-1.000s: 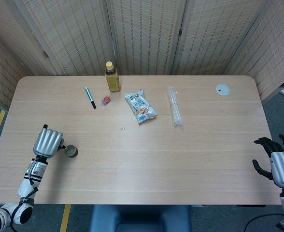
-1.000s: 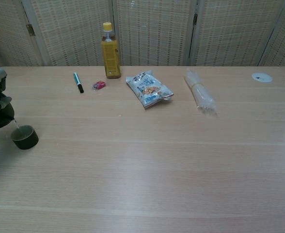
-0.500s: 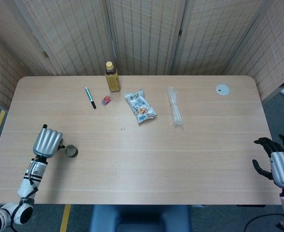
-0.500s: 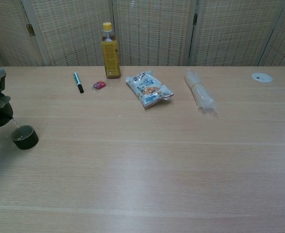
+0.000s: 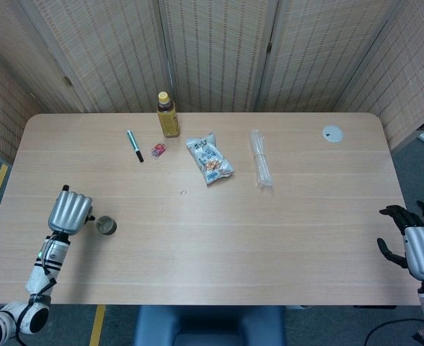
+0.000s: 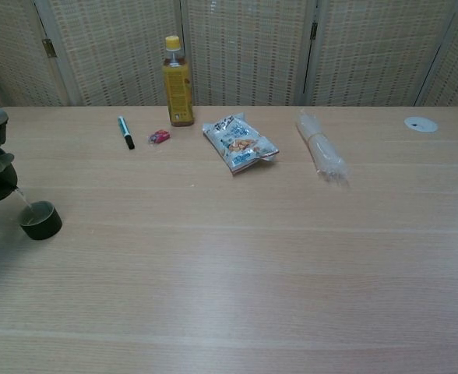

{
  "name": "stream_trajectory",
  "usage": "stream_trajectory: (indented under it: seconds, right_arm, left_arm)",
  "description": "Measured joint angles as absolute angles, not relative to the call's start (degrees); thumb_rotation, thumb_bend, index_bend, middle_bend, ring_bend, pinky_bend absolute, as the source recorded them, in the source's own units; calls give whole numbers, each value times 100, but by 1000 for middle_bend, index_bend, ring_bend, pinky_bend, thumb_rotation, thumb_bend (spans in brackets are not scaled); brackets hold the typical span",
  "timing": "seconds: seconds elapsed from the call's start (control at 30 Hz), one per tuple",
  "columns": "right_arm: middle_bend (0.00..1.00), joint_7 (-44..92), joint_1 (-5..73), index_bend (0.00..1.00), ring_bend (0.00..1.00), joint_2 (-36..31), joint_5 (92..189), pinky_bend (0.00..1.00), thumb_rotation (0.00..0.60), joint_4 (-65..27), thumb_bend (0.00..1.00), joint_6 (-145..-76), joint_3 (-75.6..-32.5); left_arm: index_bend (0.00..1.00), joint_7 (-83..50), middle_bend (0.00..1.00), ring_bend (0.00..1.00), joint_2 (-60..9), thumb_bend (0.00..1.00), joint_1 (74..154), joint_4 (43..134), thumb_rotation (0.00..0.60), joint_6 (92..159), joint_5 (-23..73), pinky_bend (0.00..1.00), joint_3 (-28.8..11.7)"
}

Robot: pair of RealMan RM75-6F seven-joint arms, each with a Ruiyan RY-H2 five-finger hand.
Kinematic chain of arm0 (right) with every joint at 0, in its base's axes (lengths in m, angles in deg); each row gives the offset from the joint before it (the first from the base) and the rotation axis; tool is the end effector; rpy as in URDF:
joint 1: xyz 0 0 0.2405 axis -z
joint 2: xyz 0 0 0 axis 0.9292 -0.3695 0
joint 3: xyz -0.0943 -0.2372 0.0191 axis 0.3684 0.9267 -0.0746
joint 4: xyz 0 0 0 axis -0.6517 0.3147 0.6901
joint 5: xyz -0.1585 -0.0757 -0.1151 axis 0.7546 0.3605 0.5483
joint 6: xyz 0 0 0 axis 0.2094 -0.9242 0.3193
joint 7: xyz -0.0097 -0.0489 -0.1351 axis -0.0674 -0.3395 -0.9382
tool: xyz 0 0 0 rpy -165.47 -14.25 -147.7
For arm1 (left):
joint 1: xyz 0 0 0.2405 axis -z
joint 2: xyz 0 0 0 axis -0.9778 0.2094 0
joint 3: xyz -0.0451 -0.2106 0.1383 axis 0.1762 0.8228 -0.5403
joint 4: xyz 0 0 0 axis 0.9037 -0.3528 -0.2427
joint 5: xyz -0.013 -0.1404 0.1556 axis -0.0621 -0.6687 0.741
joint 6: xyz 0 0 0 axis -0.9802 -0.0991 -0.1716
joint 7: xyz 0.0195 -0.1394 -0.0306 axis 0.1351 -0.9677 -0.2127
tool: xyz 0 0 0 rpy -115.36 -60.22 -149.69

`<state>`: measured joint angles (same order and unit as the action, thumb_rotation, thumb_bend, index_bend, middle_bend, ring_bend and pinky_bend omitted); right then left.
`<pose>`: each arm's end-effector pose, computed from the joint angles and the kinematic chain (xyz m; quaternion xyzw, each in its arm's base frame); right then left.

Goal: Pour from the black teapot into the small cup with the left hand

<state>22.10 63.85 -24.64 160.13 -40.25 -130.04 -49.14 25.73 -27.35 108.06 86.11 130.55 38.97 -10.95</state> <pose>-0.3119 -0.1871 0.1770 0.5715 -0.3972 0.3806 0.6089 -0.2658 0.3314 0.0576 -0.7428 -0.1014 -0.1885 0.6344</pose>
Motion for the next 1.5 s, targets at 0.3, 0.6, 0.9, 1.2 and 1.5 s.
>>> stream_trajectory:
  seconds: [0.3, 0.6, 0.9, 1.2, 1.5]
  right_arm:
    - [266, 2206, 6379, 268, 297, -2463, 16017, 56, 600, -4027, 361, -12999, -4916]
    - [266, 2201, 6381, 268, 298, -2462, 16016, 56, 600, -4031, 362, -13002, -4917]
    - [266, 2210, 6384, 268, 297, -2461, 16014, 56, 600, -4020, 362, -13003, -4915]
    - [266, 2225, 6389, 268, 297, -2462, 16018, 56, 600, -4010, 362, -13012, -4916]
    - [266, 2230, 6392, 268, 297, -2459, 16009, 56, 600, -4005, 362, -13015, -4919]
  left_arm:
    - [1000, 2560, 1000, 967, -2750, 501, 10806, 8597, 509, 13052, 3887, 552, -1093]
    - [1000, 2560, 1000, 967, -2771, 501, 10805, 8555, 508, 13048, 3870, 554, -1089]
    - [1000, 2559, 1000, 967, -2791, 501, 10799, 8547, 510, 13056, 3871, 555, -1096]
    - [1000, 2583, 1000, 967, -2790, 501, 10800, 8548, 508, 13058, 3866, 555, -1090]
    - [1000, 2494, 1000, 967, -2778, 501, 10805, 8606, 509, 13007, 3833, 555, -1082]
